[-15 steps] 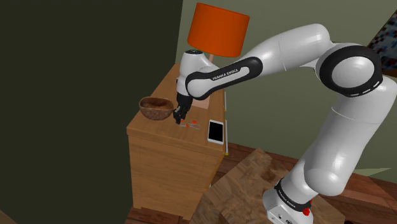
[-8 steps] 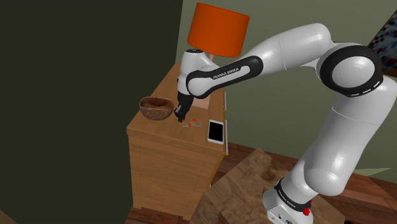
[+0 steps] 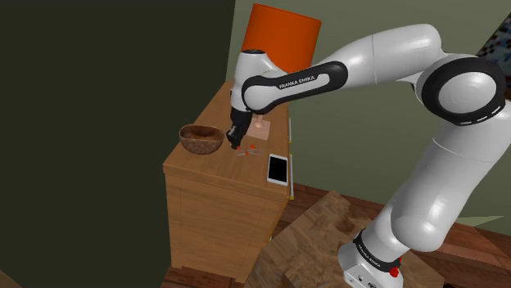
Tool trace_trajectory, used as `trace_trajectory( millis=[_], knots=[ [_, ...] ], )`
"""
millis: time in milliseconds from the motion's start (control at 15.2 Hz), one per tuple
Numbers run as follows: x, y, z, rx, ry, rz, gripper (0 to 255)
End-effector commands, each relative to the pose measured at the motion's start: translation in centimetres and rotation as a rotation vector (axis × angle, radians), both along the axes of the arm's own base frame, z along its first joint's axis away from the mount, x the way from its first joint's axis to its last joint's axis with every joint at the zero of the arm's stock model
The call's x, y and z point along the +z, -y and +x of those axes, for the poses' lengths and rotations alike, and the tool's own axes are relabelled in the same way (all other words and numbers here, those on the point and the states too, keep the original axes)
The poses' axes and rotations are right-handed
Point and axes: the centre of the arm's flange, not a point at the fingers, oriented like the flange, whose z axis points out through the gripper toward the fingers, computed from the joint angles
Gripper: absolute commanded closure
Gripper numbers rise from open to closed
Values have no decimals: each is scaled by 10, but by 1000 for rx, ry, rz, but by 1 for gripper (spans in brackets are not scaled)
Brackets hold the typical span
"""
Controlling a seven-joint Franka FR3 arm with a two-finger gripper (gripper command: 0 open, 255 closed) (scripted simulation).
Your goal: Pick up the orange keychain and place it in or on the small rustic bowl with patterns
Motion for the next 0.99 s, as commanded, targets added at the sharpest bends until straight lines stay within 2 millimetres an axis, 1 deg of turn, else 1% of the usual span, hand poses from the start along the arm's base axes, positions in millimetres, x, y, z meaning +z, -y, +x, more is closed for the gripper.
trace_trajectory(
  millis=[0, 924],
  knots=[
    [10, -1, -1, 0, -1, 0, 255],
    [84, -1, -1, 0, -1, 0, 255]
  ],
)
